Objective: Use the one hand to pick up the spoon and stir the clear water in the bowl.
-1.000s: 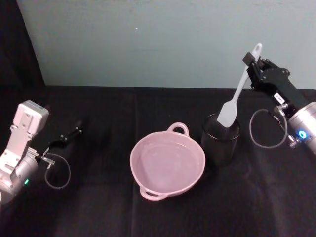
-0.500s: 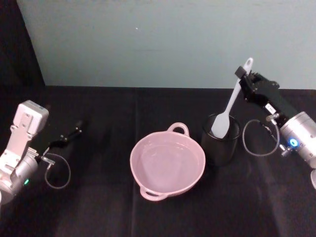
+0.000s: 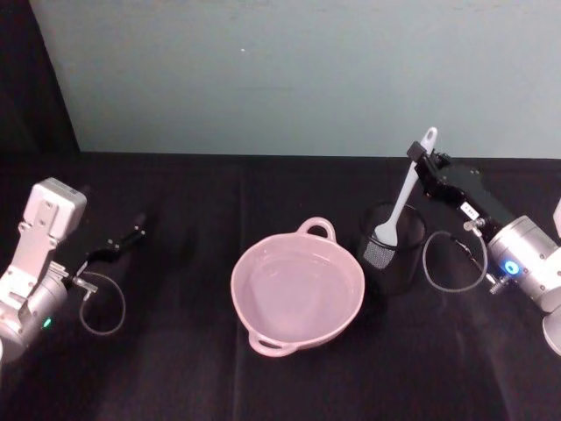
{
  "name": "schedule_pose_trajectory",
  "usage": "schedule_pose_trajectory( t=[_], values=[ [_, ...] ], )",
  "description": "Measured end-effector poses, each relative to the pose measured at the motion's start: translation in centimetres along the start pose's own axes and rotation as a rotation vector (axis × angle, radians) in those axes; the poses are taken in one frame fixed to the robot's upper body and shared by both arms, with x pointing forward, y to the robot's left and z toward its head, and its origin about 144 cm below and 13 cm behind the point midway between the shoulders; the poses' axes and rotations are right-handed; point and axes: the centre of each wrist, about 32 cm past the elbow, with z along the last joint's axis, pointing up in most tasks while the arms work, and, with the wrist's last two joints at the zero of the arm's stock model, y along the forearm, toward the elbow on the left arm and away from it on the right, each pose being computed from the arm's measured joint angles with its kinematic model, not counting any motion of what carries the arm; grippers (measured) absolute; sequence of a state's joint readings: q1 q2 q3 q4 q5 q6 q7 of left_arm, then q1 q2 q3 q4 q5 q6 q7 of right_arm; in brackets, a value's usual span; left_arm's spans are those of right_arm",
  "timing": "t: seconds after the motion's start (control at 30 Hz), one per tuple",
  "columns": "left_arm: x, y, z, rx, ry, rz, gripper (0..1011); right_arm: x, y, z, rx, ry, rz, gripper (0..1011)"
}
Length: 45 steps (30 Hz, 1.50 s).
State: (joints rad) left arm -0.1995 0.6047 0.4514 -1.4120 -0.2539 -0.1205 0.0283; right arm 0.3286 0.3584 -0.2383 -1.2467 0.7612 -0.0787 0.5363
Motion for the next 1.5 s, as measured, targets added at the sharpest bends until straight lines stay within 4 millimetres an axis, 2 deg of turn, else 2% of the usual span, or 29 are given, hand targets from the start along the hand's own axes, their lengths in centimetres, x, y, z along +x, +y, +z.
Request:
schedule_pose_trajectory(
  t=[1.33, 1.43, 1.5],
  values=[
    [0.0, 0.0, 0.0, 0.0, 0.0, 0.0, 1005, 0.5, -0.9, -1.0, -0.044, 0.07, -0.017, 116],
    [0.0, 0.0, 0.0, 0.0, 0.0, 0.0, 1005, 0.5, -0.9, -1.0, -0.045, 0.07, -0.017, 157],
    [0.0, 0.0, 0.0, 0.0, 0.0, 0.0, 1005, 0.5, -0.9, -1.0, -0.045, 0.069, -0.017, 226]
  ],
)
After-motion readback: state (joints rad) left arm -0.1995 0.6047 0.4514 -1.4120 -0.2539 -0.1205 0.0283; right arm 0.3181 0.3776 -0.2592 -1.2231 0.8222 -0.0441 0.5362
